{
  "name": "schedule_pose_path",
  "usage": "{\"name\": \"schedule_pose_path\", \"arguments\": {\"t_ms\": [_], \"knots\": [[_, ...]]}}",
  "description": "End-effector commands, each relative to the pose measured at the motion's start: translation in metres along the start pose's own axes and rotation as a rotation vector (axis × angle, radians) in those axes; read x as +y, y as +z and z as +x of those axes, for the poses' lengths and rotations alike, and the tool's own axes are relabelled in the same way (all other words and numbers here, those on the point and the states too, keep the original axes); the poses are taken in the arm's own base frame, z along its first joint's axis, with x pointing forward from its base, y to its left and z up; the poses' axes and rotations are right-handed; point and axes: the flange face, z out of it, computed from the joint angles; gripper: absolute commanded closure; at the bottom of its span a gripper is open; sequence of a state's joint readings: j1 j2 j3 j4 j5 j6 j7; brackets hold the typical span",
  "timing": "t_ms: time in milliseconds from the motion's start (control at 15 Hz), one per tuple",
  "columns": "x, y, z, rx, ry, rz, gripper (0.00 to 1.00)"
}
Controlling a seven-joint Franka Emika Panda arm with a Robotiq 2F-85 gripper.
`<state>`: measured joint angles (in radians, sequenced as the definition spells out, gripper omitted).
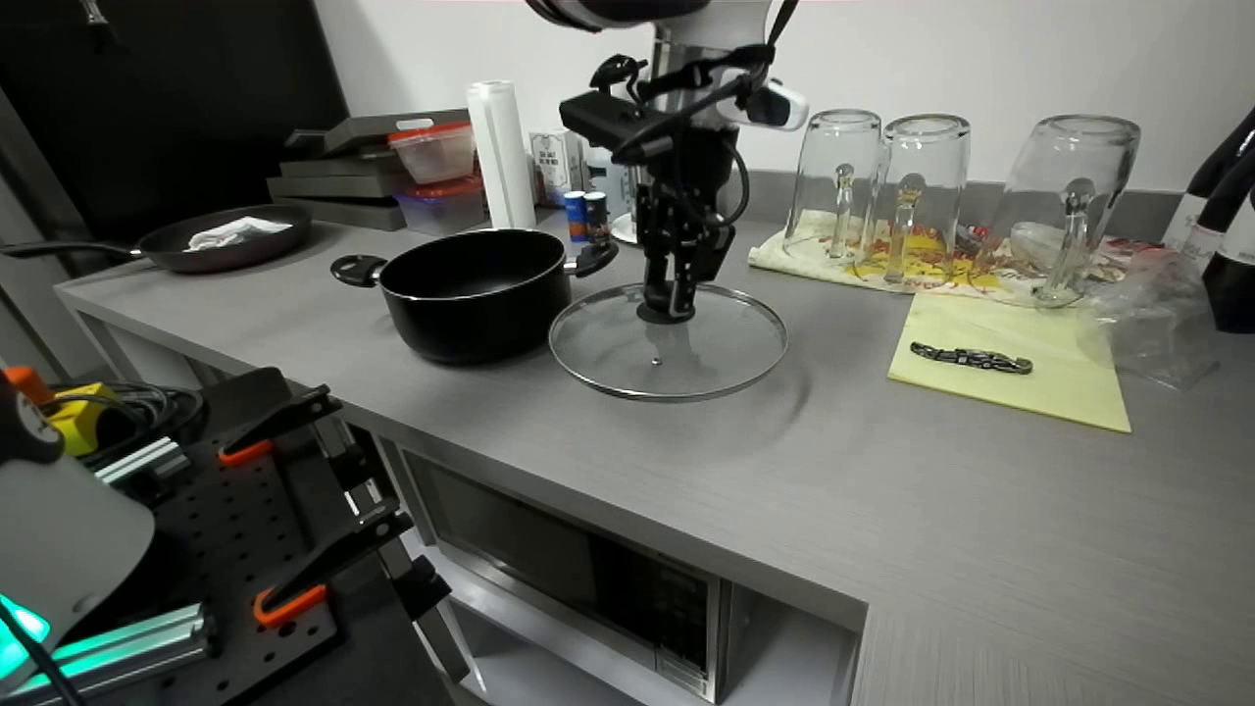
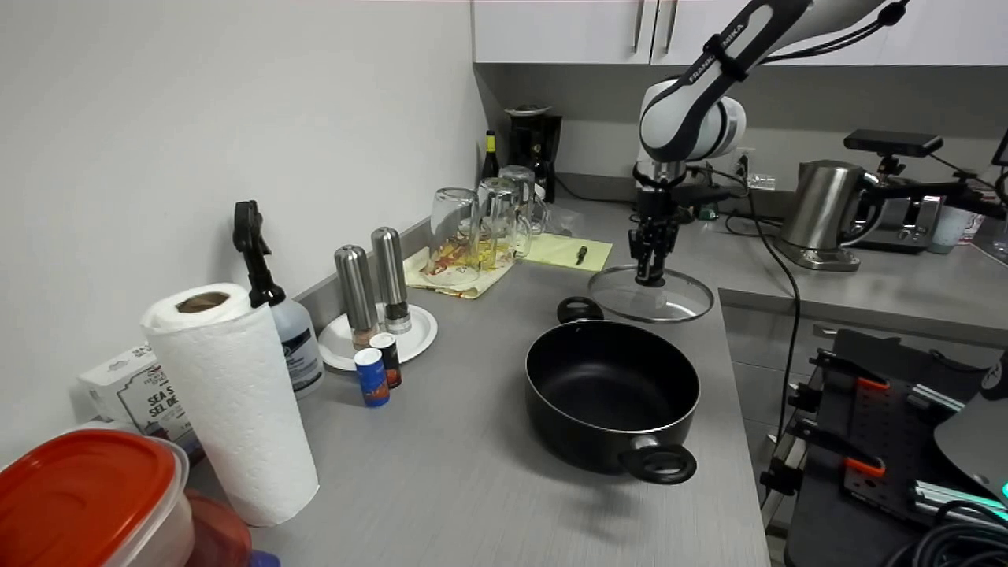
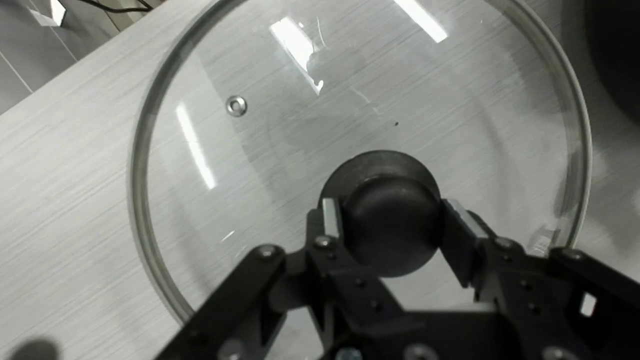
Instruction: Remove the lid from the pot
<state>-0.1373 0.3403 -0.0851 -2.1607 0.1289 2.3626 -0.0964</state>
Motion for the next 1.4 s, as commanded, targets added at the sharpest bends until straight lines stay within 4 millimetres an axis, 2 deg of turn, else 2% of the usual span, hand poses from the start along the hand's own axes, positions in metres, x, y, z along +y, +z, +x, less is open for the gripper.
{"name": "schedule_pose_path", "arguments": {"t_ms": [0,133,467,1133,1200,1267,1333], "knots": [[-0.012,0.02,0.019,0.011,0.029,0.022,0.75],[-0.017,0.032,0.022,0.033,0.016,0.008,0.75],[-0.023,0.046,0.027,0.114,-0.006,-0.007,0.75],[-0.026,0.055,0.029,0.13,-0.007,-0.009,0.75],[-0.026,0.055,0.029,0.129,-0.006,-0.009,0.54],[-0.026,0.055,0.029,0.13,-0.006,-0.008,0.25],[-0.027,0.054,0.028,0.13,-0.005,-0.008,0.24]]}}
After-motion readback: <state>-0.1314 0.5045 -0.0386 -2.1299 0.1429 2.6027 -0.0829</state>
